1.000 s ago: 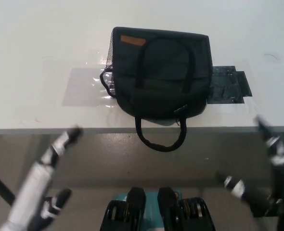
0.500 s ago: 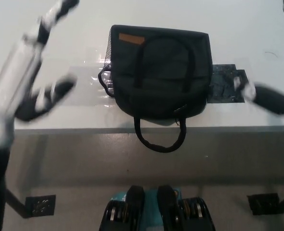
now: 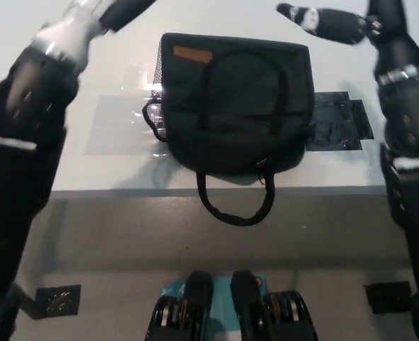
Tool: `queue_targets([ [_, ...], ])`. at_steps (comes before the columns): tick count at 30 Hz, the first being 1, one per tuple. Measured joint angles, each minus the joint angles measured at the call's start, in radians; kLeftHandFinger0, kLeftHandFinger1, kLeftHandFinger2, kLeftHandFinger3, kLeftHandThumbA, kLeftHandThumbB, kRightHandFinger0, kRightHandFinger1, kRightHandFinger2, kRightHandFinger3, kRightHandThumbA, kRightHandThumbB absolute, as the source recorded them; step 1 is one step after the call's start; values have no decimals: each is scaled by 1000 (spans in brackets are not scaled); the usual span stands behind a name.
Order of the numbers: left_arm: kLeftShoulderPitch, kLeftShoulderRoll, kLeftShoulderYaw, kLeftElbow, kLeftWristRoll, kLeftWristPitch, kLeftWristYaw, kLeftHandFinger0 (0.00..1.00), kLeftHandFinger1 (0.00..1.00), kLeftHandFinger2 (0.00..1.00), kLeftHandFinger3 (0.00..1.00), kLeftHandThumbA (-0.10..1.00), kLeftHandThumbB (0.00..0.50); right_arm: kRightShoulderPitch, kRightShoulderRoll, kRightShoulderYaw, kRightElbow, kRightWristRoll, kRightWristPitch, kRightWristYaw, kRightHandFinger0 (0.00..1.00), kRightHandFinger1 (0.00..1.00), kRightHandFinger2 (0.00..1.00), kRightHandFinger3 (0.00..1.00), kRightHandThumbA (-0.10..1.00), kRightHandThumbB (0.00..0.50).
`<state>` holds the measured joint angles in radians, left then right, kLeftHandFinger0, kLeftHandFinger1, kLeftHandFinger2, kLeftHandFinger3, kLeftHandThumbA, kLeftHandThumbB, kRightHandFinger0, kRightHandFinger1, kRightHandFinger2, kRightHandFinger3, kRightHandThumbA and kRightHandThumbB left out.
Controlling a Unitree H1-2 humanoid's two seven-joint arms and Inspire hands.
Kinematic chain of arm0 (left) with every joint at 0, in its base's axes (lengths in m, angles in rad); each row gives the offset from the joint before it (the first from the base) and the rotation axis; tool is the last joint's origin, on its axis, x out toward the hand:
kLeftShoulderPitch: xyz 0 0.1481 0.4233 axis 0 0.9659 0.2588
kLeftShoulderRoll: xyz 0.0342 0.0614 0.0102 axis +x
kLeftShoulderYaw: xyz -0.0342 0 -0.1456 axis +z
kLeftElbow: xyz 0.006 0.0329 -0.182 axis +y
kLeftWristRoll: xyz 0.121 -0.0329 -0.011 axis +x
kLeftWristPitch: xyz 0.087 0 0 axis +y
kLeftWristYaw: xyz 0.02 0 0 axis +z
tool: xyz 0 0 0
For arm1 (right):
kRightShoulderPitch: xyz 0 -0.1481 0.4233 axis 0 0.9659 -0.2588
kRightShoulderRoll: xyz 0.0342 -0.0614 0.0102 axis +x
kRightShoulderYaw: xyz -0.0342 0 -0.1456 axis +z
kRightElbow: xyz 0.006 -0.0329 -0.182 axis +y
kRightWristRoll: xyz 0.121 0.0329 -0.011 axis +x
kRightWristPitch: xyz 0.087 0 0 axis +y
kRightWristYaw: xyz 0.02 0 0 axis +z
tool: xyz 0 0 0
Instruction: A soft travel bag is kept infront of the robot in the middle of the desk and the robot uses both its hands to press it to reduce its size
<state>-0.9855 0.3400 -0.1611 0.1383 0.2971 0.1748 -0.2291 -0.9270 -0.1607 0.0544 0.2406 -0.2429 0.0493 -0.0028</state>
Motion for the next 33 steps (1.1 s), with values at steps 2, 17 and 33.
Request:
queue_targets([
  [2, -35, -6, -13, 71, 13, 4, 0, 1000, 1000, 1000, 1000, 1000, 279, -40, 2, 8, 90, 0, 0, 0, 1000, 1000, 1000, 1000, 1000, 144],
  [17, -261, -82, -232, 641, 176, -15, 56, 1000, 1000, 1000, 1000, 1000, 113, -285, 31, 137, 763, -49, -92, -29, 1000, 1000, 1000, 1000, 1000, 132],
  [33, -307, -151, -408, 902, 324, -29, 166, 1000, 1000, 1000, 1000, 1000, 259, -323, 44, 206, 1006, -76, -196, -73, 1000, 1000, 1000, 1000, 1000, 111],
])
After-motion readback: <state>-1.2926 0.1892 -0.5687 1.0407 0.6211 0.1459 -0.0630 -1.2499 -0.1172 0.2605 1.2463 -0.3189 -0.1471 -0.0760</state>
